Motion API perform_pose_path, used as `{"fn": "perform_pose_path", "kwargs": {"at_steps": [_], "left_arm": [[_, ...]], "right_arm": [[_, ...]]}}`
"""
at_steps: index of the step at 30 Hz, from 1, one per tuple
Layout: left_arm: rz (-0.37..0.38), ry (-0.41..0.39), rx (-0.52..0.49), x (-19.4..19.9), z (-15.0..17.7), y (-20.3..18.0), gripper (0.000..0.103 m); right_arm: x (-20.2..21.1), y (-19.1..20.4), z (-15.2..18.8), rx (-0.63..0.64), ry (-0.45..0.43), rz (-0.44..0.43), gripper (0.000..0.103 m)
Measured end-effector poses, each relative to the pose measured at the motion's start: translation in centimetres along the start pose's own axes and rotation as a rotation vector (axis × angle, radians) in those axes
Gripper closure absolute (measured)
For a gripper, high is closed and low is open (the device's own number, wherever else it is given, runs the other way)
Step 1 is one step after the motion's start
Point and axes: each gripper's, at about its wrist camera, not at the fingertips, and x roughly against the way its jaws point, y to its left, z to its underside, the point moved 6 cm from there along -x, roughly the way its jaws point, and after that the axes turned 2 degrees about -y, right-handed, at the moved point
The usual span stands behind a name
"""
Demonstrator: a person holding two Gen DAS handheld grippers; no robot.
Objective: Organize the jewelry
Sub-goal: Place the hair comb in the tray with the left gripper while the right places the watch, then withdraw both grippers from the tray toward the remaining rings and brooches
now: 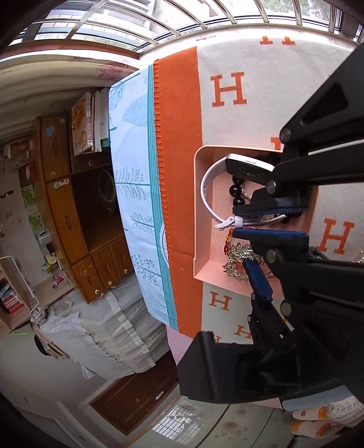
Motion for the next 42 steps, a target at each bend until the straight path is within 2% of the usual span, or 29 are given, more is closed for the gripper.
{"fn": "perform_pose_path", "kwargs": {"at_steps": [3,4,7,8,13,21,32,36,38,42], "left_arm": [[0.006,0.008,-0.019,-0.3,0.5,0.1,0.075],[0.011,0.003,-0.027,0.1,0.7,0.2,0.069],[-0.003,-0.047,-0.044,2.1,0.8,0.8,0.041],[-0.006,-0.069,-0.052,2.9,0.8,1.0,0.035],[-0.012,-0.129,-0.052,6.7,1.4,2.5,0.035],[-0.048,-0.223,0.023,11.0,3.4,5.5,0.035],[-0.018,-0.171,0.065,14.0,8.0,6.7,0.035],[-0.034,-0.187,0.055,15.2,9.7,6.5,0.034],[-0.038,-0.196,0.051,15.8,10.6,6.3,0.026],[-0.026,-0.211,0.053,16.6,12.1,6.0,0.026]], "right_arm": [[-1.2,-0.4,0.3,0.0,0.027,0.021,0.094],[-1.5,-0.4,0.4,0.002,0.036,0.025,0.094],[-2.4,-0.4,0.7,0.01,0.061,0.033,0.094],[-2.7,-0.4,0.8,0.013,0.069,0.04,0.093],[-3.6,-0.1,1.2,0.001,0.108,0.038,0.092],[-2.0,0.7,1.6,-0.001,0.082,0.022,0.092],[3.8,3.5,5.6,0.066,0.027,-0.046,0.092],[5.7,4.6,7.7,0.106,0.008,-0.06,0.092],[6.5,5.1,8.8,0.124,-0.001,-0.064,0.092],[7.2,6.0,11.2,0.168,-0.007,-0.061,0.092]]}}
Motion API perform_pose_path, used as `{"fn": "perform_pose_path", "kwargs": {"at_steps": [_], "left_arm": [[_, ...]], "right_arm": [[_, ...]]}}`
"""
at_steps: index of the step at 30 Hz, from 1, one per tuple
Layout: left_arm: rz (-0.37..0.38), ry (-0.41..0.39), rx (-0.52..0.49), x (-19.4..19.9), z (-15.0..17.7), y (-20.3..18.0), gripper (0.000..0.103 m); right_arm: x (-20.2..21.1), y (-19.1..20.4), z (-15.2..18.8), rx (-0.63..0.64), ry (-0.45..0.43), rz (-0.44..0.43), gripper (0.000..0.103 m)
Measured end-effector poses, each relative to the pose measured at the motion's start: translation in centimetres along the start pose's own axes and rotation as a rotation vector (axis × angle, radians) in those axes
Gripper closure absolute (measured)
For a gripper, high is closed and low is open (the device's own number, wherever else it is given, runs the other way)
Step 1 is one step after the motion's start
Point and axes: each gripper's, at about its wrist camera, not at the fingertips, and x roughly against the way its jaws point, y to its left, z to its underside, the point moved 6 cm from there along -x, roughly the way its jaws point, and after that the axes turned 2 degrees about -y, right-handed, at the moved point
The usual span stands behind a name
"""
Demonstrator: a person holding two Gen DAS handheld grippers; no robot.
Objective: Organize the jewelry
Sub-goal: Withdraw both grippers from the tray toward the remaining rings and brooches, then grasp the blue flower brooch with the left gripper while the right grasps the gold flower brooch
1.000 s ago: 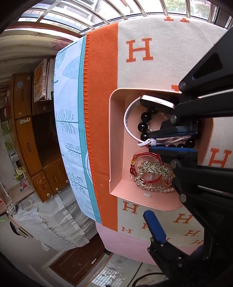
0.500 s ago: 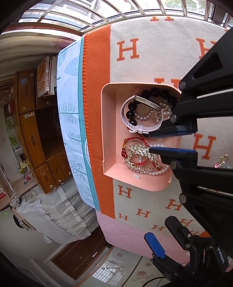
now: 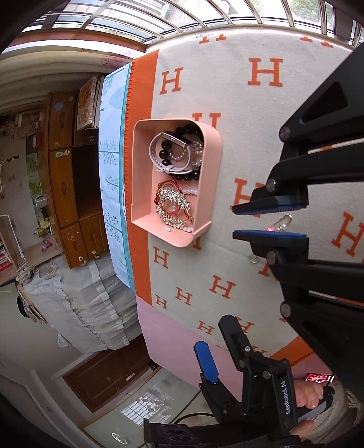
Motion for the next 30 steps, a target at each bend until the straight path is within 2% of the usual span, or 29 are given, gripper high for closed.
{"fn": "perform_pose_path", "kwargs": {"at_steps": [6,12,16,24,30], "left_arm": [[0.019,0.004,0.013,-0.1,2.4,-0.1,0.025],[0.012,0.034,0.017,-2.4,5.4,0.1,0.026],[0.034,0.05,0.025,-4.1,7.1,-0.2,0.026],[0.073,0.06,0.007,-6.4,8.3,-2.1,0.026],[0.086,0.063,0.0,-7.5,8.2,-3.0,0.038]], "right_arm": [[0.0,1.2,3.1,0.051,0.008,-0.005,0.092],[-0.9,1.5,5.9,0.097,0.01,0.009,0.092],[-1.7,1.2,7.9,0.109,0.023,0.013,0.092],[-2.5,1.0,10.3,0.087,0.026,-0.015,0.092],[-2.8,1.5,10.7,0.122,0.026,-0.026,0.092]]}}
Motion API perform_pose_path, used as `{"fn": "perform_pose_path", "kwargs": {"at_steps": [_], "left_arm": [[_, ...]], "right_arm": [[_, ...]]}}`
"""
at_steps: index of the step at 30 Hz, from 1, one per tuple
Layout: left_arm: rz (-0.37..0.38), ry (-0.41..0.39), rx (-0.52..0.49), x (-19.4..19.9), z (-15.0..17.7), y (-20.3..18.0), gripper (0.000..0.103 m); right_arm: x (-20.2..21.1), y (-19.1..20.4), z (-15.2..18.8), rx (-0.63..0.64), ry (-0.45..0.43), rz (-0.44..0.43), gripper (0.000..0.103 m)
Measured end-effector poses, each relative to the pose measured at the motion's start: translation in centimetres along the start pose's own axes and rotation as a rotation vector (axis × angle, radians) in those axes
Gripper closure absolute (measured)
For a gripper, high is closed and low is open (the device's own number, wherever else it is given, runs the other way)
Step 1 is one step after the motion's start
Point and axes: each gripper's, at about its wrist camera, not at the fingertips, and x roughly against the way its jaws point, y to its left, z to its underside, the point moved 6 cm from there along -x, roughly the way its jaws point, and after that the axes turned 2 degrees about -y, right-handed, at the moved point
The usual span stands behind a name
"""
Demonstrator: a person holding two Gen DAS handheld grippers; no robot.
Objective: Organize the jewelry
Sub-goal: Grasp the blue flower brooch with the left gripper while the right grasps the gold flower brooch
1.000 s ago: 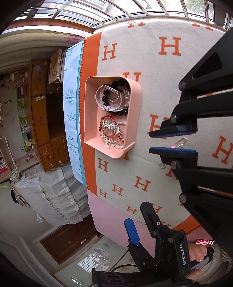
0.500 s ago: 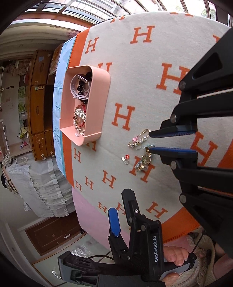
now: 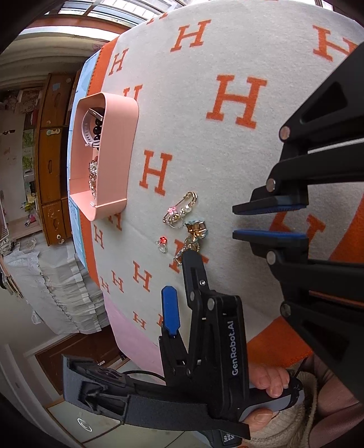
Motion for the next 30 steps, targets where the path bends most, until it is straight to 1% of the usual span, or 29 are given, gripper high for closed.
{"fn": "perform_pose_path", "kwargs": {"at_steps": [3,5,6,8,14,19,21,23,26,27,30], "left_arm": [[0.003,0.003,0.006,-0.3,-0.1,0.1,0.041],[0.011,0.01,0.012,-0.6,-0.1,0.2,0.048],[0.017,0.013,0.018,-0.7,-0.1,0.3,0.049],[0.022,0.013,0.024,-0.8,-0.2,0.4,0.055],[0.034,0.011,0.03,-1.1,-0.4,0.5,0.056],[0.072,0.014,0.074,-1.0,-0.4,1.0,0.056],[0.071,0.012,0.087,-1.0,-0.3,1.1,0.062],[0.082,0.013,0.105,-1.0,-0.2,1.3,0.073],[0.08,0.011,0.112,-1.0,-0.2,1.3,0.078],[0.075,0.009,0.109,-1.0,-0.2,1.2,0.082],[0.073,0.005,0.118,-1.0,-0.1,1.3,0.083]], "right_arm": [[-0.1,0.1,0.1,0.013,-0.001,0.002,0.092],[-0.3,0.0,0.1,0.011,0.003,0.001,0.092],[-0.3,-0.1,0.2,0.006,0.007,-0.001,0.092],[-0.5,-0.4,0.2,-0.008,0.012,-0.011,0.092],[-0.5,-0.4,0.2,-0.013,0.006,-0.016,0.092],[-0.5,-0.3,0.1,-0.011,0.005,-0.012,0.092],[-0.6,-0.3,0.1,-0.013,0.004,-0.012,0.092],[-0.6,-0.3,0.1,-0.01,0.003,-0.009,0.092],[-0.6,-0.2,0.1,-0.007,0.001,-0.004,0.092],[-0.6,-0.2,0.1,-0.005,0.0,-0.001,0.092],[-0.6,-0.1,0.1,0.002,-0.001,0.007,0.092]]}}
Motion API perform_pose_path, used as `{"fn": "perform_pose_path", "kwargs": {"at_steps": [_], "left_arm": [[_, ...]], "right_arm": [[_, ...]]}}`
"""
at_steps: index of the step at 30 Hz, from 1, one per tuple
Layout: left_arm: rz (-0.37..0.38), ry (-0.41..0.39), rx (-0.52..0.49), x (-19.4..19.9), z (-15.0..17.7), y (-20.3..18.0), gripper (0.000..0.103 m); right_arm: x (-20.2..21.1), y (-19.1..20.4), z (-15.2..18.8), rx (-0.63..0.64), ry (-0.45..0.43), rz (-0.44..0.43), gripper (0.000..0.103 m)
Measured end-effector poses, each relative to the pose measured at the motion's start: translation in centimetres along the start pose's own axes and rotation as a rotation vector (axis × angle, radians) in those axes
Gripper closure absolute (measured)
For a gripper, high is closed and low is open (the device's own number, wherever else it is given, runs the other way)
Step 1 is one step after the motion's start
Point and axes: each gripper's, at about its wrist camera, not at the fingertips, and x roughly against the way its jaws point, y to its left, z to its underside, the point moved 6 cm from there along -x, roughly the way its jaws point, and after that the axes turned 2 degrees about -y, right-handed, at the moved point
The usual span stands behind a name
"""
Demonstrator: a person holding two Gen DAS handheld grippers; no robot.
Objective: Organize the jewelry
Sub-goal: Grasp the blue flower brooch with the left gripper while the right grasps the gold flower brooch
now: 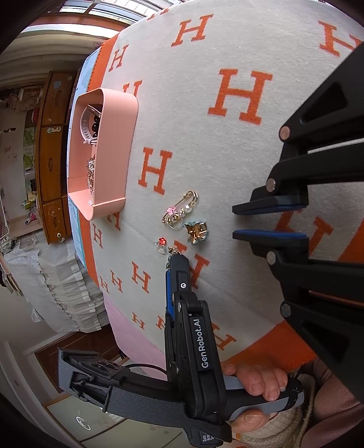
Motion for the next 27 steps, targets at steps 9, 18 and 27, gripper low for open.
{"fn": "perform_pose_path", "kwargs": {"at_steps": [9,18,27], "left_arm": [[0.019,-0.002,0.023,0.8,0.6,0.6,0.083],[0.005,-0.032,0.022,2.2,0.8,1.5,0.083],[0.046,-0.037,0.07,2.5,1.5,3.5,0.083]], "right_arm": [[-0.4,1.0,-0.4,0.036,0.002,0.016,0.077],[-1.3,2.0,-2.1,0.027,-0.023,0.027,0.07],[-2.7,1.9,-2.9,-0.022,-0.005,0.088,0.07]]}}
